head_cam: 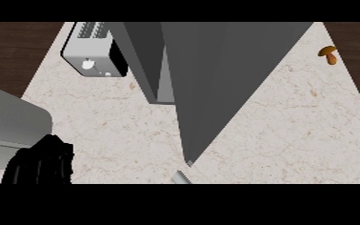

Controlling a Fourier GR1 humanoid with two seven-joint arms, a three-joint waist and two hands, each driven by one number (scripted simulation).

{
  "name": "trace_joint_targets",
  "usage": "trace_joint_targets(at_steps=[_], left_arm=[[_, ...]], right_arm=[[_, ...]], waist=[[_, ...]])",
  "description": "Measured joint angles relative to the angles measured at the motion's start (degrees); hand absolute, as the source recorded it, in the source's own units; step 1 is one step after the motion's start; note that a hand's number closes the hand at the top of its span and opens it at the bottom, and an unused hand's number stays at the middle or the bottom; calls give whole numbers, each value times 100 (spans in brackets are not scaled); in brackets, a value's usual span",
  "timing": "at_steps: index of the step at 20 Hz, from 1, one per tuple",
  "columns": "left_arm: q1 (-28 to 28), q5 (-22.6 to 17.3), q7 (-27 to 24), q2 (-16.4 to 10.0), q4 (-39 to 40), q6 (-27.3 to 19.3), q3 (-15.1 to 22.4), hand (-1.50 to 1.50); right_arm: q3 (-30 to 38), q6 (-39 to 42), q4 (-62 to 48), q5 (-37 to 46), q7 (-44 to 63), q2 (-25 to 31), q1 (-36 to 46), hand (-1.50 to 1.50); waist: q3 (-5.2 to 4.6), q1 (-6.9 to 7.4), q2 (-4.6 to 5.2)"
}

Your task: Pick up the bottled water, place it into the cabinet and close the cabinet

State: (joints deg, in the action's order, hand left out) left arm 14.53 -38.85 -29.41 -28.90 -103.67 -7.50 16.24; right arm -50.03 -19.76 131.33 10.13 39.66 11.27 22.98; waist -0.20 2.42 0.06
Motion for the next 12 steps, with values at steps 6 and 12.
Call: trace_joint_targets(at_steps=[6, 12], left_arm=[[311, -147, -120, -255, 1, 460, -297, 150], [641, -222, -170, -382, -149, 720, -532, 150]], right_arm=[[957, -366, -1680, -611, -222, -812, 1102, 150], [2086, 140, -3295, -1851, -869, -1057, 1852, 150]], waist=[[6, 58, 29], [15, 13, 34]])
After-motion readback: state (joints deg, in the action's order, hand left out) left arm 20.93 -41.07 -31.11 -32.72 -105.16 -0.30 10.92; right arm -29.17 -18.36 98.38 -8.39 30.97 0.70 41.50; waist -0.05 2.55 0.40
